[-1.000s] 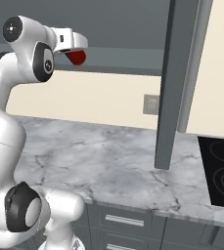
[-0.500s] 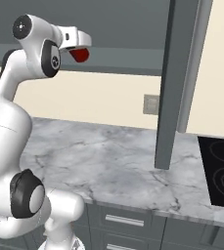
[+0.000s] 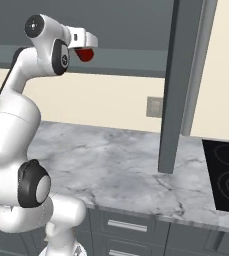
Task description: Sort all alcoholic drinks to one cabinet, and non-alcoholic drinks to the other.
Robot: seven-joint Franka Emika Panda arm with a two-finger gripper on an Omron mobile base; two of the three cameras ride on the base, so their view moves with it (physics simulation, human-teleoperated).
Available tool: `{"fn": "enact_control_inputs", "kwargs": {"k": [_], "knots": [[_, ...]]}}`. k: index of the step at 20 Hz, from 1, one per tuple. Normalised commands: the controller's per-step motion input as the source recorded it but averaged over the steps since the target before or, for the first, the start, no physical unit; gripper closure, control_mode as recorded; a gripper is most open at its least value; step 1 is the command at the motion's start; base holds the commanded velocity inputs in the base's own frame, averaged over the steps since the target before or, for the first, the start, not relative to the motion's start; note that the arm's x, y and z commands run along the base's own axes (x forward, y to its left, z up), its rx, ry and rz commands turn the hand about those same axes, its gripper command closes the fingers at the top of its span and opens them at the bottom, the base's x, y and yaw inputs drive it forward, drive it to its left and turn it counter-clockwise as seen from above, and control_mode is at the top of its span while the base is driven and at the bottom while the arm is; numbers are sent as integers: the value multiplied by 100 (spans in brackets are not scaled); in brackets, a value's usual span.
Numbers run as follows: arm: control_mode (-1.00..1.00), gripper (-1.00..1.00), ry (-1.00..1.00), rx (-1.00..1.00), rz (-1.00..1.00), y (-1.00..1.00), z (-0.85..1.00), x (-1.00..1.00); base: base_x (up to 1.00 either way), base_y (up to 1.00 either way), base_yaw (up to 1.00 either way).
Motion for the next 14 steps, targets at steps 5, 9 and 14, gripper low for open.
{"fn": "enact_control_inputs", "kwargs": {"k": [5, 9, 14], "knots": [[-100, 100, 3, 6, 0, -3, -4, 40, 0, 0, 0], [-100, 100, 9, 6, 0, -1, -14, 27, 0, 0, 0], [-100, 100, 4, 2, 0, 0, -12, 36, 0, 0, 0]]}}
